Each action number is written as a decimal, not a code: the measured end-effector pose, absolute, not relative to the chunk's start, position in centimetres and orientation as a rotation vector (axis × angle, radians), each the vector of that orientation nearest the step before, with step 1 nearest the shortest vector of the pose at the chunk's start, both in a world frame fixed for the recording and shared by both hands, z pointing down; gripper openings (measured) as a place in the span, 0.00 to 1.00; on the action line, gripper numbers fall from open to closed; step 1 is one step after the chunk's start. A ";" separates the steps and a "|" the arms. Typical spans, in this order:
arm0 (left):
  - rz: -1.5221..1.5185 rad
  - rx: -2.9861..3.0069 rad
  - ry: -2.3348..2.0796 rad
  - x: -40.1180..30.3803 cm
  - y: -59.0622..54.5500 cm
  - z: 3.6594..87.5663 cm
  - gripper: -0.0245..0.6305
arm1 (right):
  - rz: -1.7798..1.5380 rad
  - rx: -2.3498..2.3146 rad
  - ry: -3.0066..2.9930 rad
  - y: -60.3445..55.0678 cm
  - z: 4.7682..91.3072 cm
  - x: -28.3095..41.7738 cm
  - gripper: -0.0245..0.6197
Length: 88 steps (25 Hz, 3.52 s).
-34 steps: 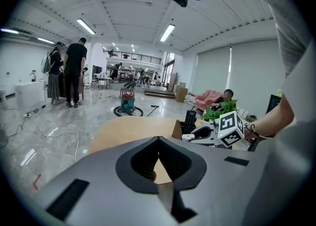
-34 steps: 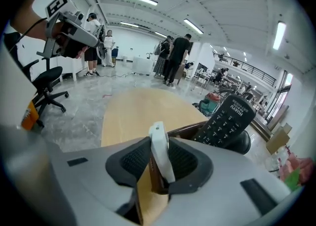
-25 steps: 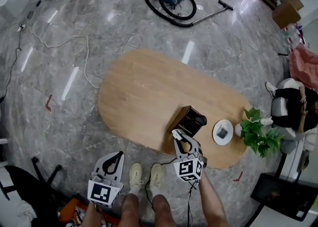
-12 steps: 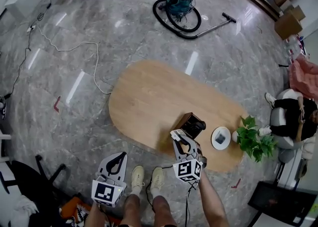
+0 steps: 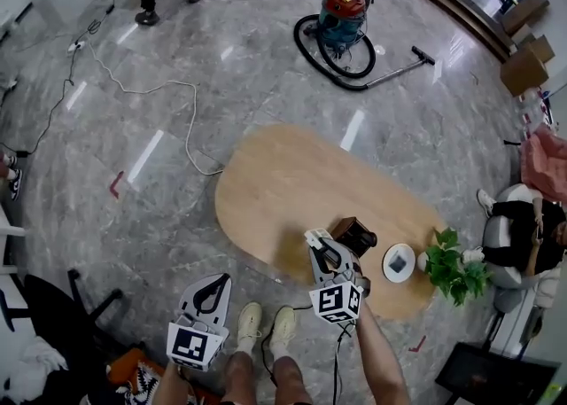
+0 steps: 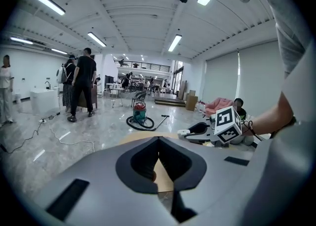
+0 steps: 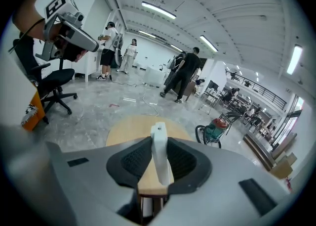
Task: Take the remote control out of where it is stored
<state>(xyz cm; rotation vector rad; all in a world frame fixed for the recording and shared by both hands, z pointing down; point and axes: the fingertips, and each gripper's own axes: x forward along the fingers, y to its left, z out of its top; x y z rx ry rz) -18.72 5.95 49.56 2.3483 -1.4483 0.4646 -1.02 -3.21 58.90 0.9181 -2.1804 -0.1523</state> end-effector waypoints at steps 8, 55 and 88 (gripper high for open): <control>0.419 2.254 -1.488 -21.4 7.2 52.9 0.04 | -0.224 0.785 -2.214 -3.3 62.1 -6.5 0.20; 0.431 2.128 -1.482 -25.4 9.0 65.5 0.05 | -0.506 0.657 -2.149 -5.8 76.3 -13.5 0.20; 0.437 2.187 -1.505 -24.8 8.0 60.1 0.05 | -0.157 0.765 -2.228 -5.5 71.3 -11.6 0.26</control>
